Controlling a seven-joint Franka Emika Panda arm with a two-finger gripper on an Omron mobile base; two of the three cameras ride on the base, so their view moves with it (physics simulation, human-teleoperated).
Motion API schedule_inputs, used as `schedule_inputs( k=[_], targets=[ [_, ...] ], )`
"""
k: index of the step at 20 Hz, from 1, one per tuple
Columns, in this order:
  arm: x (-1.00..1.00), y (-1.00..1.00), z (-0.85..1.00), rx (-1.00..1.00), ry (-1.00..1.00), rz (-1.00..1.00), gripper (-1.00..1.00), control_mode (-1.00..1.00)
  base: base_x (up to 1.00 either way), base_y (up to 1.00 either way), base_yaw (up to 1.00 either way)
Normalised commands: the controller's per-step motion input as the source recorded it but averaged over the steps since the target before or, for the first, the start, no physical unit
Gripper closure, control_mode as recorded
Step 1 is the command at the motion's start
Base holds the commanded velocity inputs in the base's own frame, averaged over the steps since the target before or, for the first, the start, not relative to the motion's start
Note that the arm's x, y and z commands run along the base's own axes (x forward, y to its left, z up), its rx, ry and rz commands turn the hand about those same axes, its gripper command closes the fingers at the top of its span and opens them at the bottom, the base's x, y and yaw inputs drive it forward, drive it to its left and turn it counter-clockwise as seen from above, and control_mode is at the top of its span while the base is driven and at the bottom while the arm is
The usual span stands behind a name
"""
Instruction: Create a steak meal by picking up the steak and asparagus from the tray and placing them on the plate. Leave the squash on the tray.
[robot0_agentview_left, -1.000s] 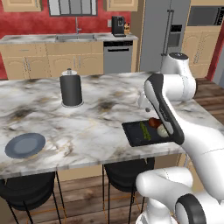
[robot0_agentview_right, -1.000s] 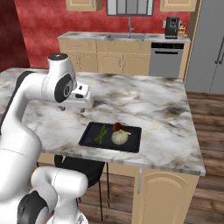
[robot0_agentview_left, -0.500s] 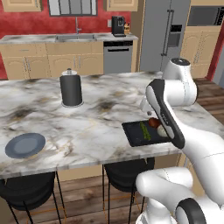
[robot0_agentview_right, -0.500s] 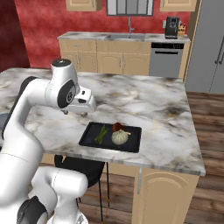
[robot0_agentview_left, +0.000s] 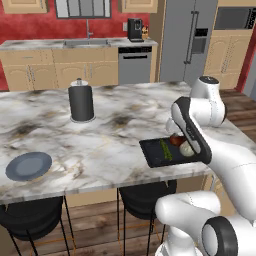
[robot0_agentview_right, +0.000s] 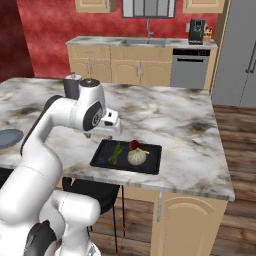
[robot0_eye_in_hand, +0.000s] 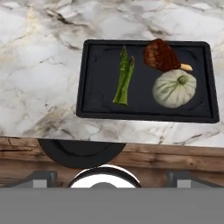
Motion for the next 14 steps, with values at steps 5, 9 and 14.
schedule_inputs(
  k=[5,9,14],
  targets=[
    [0.52,0.0,-0.54,0.0,0.11,0.0,-1.0,-1.0,0.0,0.0,0.0],
    [0.54,0.0,-0.51,0.0,0.09,0.0,-1.0,-1.0,0.0,0.0,0.0],
    [0.43,0.0,-0.4,0.0,0.03,0.0,-1.0,-1.0,0.0,0.0,0.0]
  ],
)
